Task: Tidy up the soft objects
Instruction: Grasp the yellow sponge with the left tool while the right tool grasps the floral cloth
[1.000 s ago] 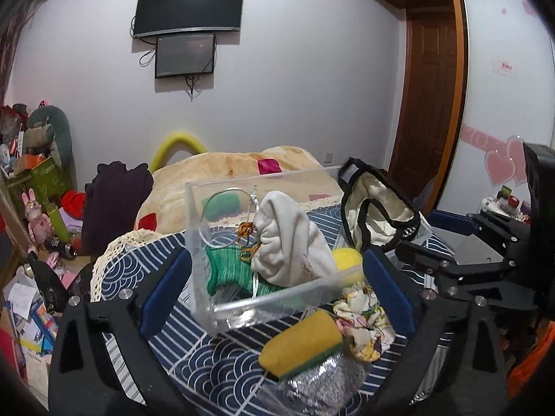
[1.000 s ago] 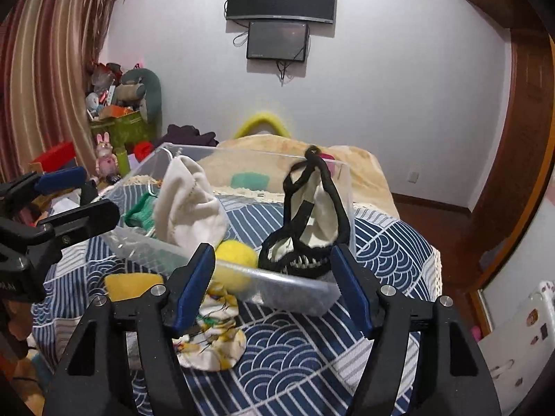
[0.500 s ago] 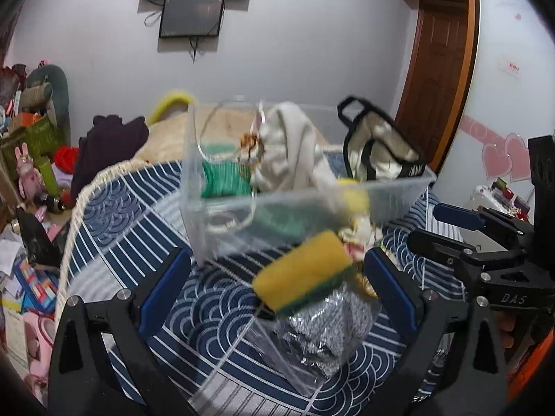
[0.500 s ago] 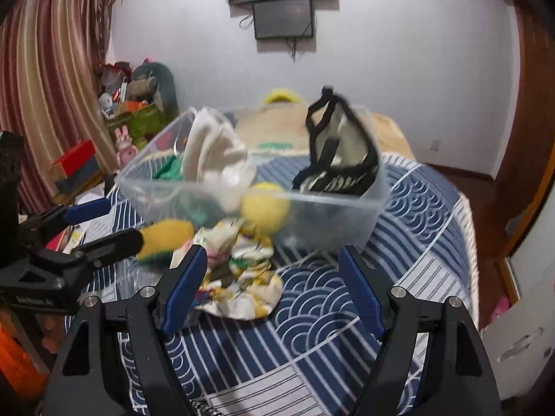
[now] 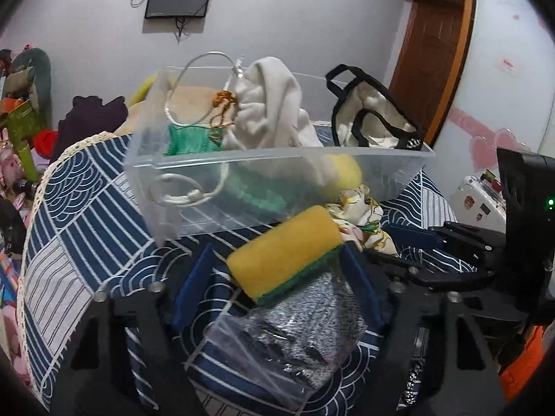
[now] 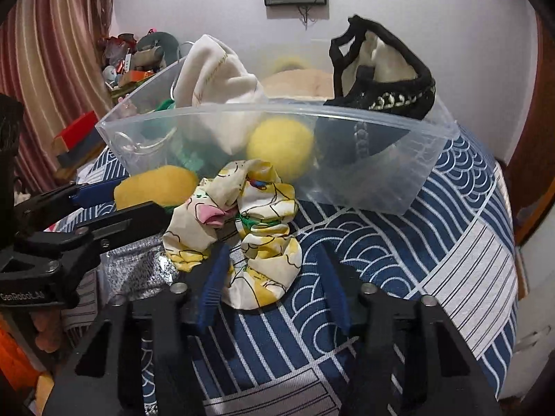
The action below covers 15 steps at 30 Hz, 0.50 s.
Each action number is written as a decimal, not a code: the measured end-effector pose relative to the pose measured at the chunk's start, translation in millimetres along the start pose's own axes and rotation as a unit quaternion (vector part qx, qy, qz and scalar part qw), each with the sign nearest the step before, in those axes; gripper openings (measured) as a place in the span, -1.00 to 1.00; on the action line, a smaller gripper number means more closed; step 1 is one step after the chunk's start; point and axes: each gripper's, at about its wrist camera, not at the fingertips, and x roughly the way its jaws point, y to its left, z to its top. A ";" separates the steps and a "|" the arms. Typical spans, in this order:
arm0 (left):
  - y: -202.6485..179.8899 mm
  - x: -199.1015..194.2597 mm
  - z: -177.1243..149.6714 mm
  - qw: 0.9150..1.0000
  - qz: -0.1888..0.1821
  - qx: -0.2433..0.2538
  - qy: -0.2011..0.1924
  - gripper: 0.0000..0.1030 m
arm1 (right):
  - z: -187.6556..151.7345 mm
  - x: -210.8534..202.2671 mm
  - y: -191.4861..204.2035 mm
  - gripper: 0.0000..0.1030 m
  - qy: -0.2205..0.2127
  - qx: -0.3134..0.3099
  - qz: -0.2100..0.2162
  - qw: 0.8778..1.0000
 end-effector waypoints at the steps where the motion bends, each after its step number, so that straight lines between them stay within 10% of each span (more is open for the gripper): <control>1: -1.5 1.0 -0.2 1.000 -0.003 0.003 0.001 0.20 | 0.0 -0.2 1.2 -0.56 0.000 -0.005 -0.007 1.000; 15: -5.6 -31.5 -1.5 0.999 0.010 0.020 -0.040 -0.38 | -3.5 -45.8 -8.9 -0.76 -0.057 0.002 -0.019 0.998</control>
